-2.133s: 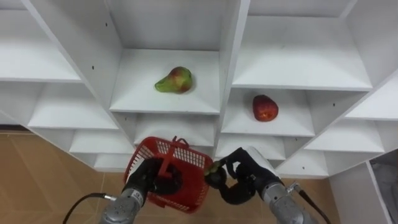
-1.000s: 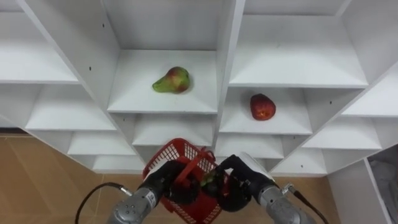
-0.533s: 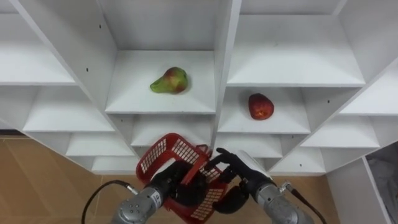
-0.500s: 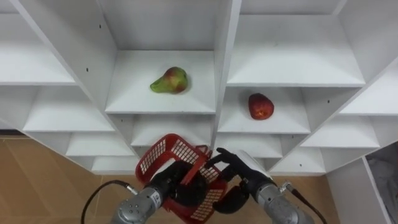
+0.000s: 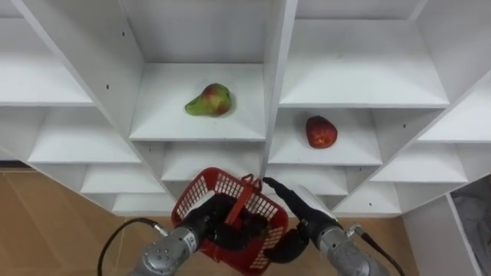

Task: Collect fruits from the closet

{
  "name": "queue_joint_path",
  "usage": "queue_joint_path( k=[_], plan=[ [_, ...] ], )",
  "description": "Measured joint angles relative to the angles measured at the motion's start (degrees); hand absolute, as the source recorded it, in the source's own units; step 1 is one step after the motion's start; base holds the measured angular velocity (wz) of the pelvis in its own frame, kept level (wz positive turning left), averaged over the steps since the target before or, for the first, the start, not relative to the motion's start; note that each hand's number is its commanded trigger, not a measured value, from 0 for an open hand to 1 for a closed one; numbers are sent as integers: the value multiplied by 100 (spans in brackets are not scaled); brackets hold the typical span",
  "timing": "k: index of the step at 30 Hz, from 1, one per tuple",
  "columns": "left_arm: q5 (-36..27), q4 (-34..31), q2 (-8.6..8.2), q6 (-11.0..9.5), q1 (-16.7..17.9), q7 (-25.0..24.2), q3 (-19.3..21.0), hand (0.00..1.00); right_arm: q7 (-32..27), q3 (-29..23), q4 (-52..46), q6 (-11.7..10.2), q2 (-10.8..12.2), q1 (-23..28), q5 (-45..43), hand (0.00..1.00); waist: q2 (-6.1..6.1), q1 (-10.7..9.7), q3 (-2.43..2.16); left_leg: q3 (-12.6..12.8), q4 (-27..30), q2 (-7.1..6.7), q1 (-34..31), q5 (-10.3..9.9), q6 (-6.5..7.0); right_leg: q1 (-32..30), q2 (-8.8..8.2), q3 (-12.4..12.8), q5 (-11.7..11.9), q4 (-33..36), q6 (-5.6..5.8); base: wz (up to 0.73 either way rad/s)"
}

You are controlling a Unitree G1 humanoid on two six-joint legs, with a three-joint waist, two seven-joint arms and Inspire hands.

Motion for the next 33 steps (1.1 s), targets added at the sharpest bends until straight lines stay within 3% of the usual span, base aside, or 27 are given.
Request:
queue_joint_path(
  k=[15,22,30,33],
  plan=[
    [2,0,58,4,142,152,0,100,12,18,-1,2,-7,-3,-9,0,-41,14,7,-20,-23,-8,162,2,0,171,3,-11,-1,1,1,0],
    [202,4,108,21,528,155,311,100,9,-20,-59,32,-24,38,-16,0,-107,19,10,-20,-75,-8,363,1,0,352,8,-12,-4,-14,6,0],
    [124,54,230,149,725,296,407,100,-19,-13,-844,81,-170,281,-55,0,-156,41,13,-62,-78,-21,421,1,2,422,29,-8,-5,-16,8,2],
    [99,35,204,150,781,391,513,100,-133,-14,-962,80,-183,349,-115,0,-156,136,12,-55,-127,-8,542,1,1,521,50,-2,-5,-20,8,-1]
  ],
)
